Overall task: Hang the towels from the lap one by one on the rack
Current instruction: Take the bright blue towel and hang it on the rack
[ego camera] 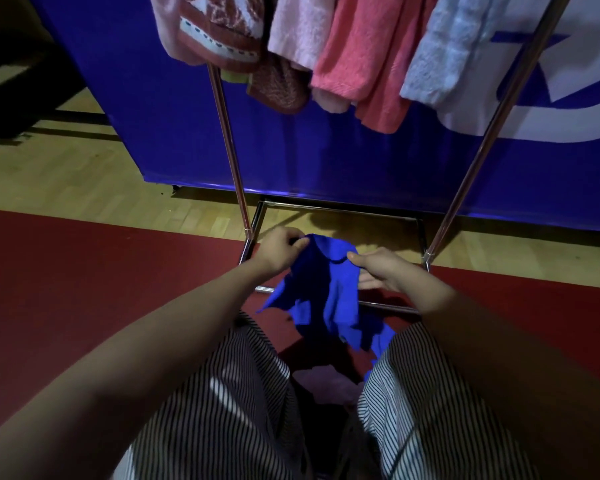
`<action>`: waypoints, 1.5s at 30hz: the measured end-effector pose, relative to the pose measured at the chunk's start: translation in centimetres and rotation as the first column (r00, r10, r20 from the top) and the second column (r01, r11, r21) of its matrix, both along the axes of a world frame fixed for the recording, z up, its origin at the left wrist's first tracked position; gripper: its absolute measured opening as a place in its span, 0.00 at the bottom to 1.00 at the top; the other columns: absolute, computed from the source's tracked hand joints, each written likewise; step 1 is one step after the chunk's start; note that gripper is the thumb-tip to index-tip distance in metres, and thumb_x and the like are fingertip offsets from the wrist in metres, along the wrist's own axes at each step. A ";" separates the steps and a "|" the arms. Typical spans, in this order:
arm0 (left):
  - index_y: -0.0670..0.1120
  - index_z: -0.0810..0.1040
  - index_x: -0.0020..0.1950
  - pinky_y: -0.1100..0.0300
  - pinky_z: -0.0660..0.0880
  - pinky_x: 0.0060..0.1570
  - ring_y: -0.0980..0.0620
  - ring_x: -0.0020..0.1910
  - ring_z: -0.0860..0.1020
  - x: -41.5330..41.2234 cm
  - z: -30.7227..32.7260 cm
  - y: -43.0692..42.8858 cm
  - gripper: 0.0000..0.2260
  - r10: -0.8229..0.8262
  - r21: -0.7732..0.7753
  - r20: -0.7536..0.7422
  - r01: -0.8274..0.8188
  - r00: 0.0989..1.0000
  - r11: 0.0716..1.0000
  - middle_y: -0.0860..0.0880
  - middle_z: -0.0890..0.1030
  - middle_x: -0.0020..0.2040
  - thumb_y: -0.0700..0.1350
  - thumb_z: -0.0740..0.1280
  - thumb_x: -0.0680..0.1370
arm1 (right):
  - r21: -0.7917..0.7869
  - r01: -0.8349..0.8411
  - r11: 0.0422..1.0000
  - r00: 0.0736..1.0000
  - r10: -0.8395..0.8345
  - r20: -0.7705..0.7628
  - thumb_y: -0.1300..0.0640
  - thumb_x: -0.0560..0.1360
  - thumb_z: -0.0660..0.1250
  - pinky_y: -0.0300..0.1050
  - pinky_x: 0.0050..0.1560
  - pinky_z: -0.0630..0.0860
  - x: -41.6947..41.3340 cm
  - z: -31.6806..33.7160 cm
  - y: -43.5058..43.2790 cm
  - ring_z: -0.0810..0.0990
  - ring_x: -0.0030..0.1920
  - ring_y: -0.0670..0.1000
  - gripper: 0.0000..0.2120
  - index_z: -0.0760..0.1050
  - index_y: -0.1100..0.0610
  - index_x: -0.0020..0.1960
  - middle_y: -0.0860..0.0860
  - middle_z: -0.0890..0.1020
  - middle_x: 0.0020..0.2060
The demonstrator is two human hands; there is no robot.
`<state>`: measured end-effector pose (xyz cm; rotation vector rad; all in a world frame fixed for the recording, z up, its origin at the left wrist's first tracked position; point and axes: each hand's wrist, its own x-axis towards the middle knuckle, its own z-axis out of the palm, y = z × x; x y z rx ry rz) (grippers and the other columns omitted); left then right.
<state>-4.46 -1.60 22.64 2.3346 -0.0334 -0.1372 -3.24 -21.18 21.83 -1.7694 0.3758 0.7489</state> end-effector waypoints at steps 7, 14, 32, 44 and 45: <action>0.42 0.82 0.44 0.53 0.71 0.37 0.42 0.41 0.79 -1.6 -1.9 -4.0 0.12 -0.069 0.034 -0.013 0.069 0.998 0.997 0.41 0.82 0.39 0.47 0.63 0.78 | 0.176 0.243 0.954 0.970 -0.237 -0.059 0.58 0.80 0.59 0.54 0.52 0.74 0.2 0.5 3.2 0.79 0.51 0.58 0.19 0.66 0.67 0.67 0.64 0.77 0.55; 0.40 0.74 0.44 0.55 0.67 0.37 0.48 0.36 0.71 -1.3 -2.0 -3.6 0.15 -0.040 -0.014 0.002 0.040 0.999 0.999 0.44 0.77 0.38 0.50 0.74 0.70 | 0.191 0.125 0.974 0.986 -0.101 -0.131 0.44 0.81 0.46 0.44 0.49 0.71 0.4 0.8 3.4 0.81 0.43 0.50 0.24 0.73 0.59 0.56 0.53 0.83 0.41; 0.43 0.72 0.50 0.70 0.70 0.38 0.57 0.39 0.72 -1.2 0.5 -2.5 0.07 -0.472 -0.300 -0.340 0.382 0.813 0.874 0.49 0.74 0.42 0.33 0.58 0.78 | -0.346 -0.587 0.732 0.721 0.667 0.189 0.33 0.66 0.68 0.47 0.62 0.72 0.3 -0.3 0.0 0.73 0.62 0.54 0.29 0.74 0.50 0.59 0.54 0.74 0.60; 0.48 0.70 0.57 0.61 0.69 0.39 0.50 0.40 0.71 -1.0 0.3 -1.2 0.12 -0.453 -0.266 -0.144 0.407 0.880 0.874 0.46 0.76 0.44 0.33 0.56 0.80 | -0.346 -0.470 0.812 0.757 0.573 0.315 0.58 0.75 0.66 0.37 0.36 0.66 0.2 1.1 -0.8 0.71 0.36 0.44 0.06 0.80 0.59 0.45 0.50 0.76 0.37; 0.50 0.72 0.53 0.57 0.68 0.41 0.50 0.42 0.70 -0.9 0.1 -1.2 0.13 -0.436 -0.285 -0.127 0.388 0.891 0.876 0.43 0.76 0.46 0.33 0.56 0.80 | -0.341 -0.466 0.816 0.761 0.567 0.316 0.59 0.76 0.66 0.38 0.37 0.66 0.3 1.0 -0.9 0.71 0.36 0.44 0.05 0.80 0.59 0.45 0.50 0.76 0.36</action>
